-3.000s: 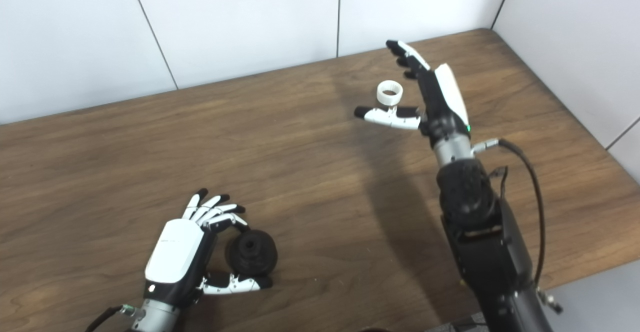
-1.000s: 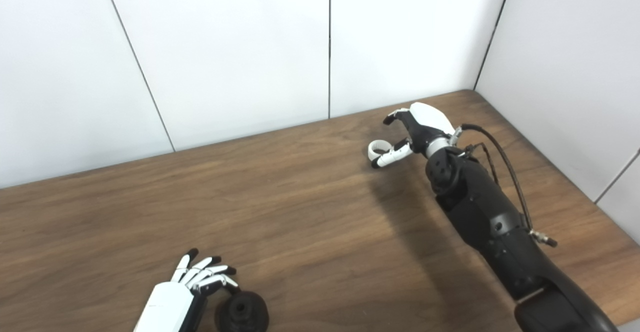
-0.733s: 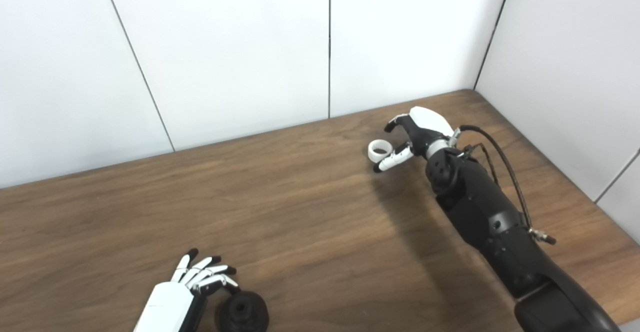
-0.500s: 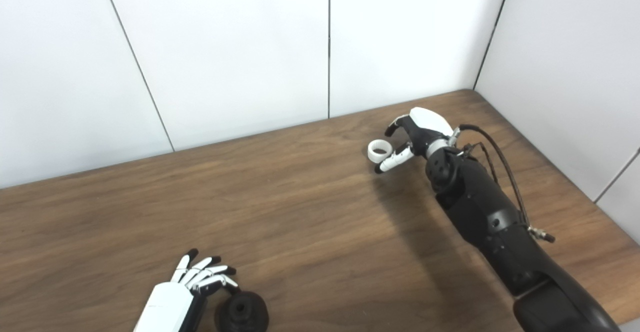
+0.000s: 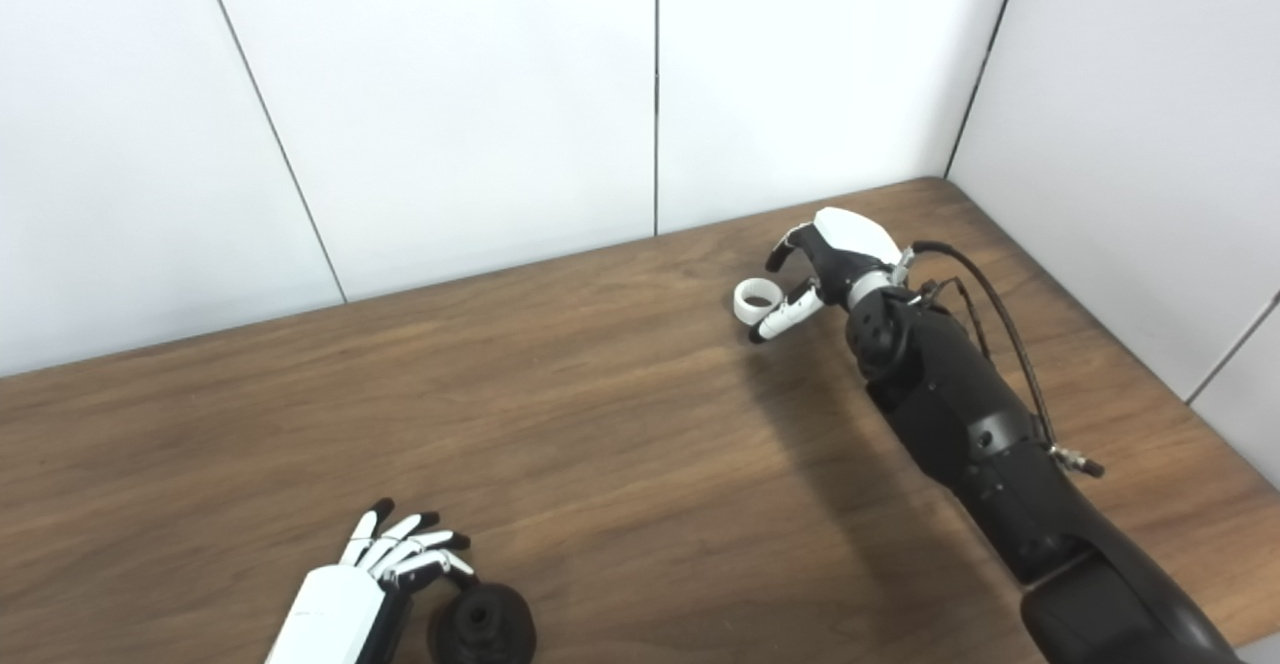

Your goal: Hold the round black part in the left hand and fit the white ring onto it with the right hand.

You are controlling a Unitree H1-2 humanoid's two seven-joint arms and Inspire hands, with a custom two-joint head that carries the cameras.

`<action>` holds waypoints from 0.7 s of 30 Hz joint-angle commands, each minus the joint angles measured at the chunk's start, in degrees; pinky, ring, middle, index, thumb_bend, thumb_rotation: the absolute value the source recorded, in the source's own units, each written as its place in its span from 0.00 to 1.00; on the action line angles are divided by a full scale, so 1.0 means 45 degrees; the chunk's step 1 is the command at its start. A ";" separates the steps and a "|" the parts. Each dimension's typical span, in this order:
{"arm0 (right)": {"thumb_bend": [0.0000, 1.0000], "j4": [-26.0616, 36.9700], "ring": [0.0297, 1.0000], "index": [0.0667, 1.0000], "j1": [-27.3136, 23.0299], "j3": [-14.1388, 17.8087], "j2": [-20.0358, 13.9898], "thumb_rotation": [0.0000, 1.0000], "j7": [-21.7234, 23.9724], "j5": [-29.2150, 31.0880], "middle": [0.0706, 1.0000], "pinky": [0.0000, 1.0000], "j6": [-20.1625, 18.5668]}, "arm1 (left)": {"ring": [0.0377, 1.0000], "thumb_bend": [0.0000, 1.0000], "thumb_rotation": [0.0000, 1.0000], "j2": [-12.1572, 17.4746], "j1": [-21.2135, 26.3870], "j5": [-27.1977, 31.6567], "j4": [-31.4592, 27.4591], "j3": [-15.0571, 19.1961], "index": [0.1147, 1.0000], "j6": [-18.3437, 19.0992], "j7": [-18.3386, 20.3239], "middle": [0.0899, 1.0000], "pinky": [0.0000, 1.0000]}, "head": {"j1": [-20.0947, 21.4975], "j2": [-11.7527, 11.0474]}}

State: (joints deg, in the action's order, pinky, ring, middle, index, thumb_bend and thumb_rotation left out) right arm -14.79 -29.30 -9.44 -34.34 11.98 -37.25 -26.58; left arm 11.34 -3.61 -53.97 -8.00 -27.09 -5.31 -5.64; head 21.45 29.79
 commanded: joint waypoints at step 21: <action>0.82 -0.0182 0.97 0.65 -0.1109 0.0088 -0.0145 0.26 0.1080 -0.0700 0.90 0.88 -0.0071 | 0.87 0.53 0.06 0.0225 -0.0718 -0.0445 0.0525 -0.0126 0.42 0.0104 -0.0055 0.74 1.00 | -0.0026 0.0128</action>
State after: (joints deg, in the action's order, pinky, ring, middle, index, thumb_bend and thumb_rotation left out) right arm -16.71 -31.02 -9.81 -33.86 17.29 -39.36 -26.64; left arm 11.32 -3.72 -54.24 -8.18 -27.18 -5.34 -5.71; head 21.27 30.32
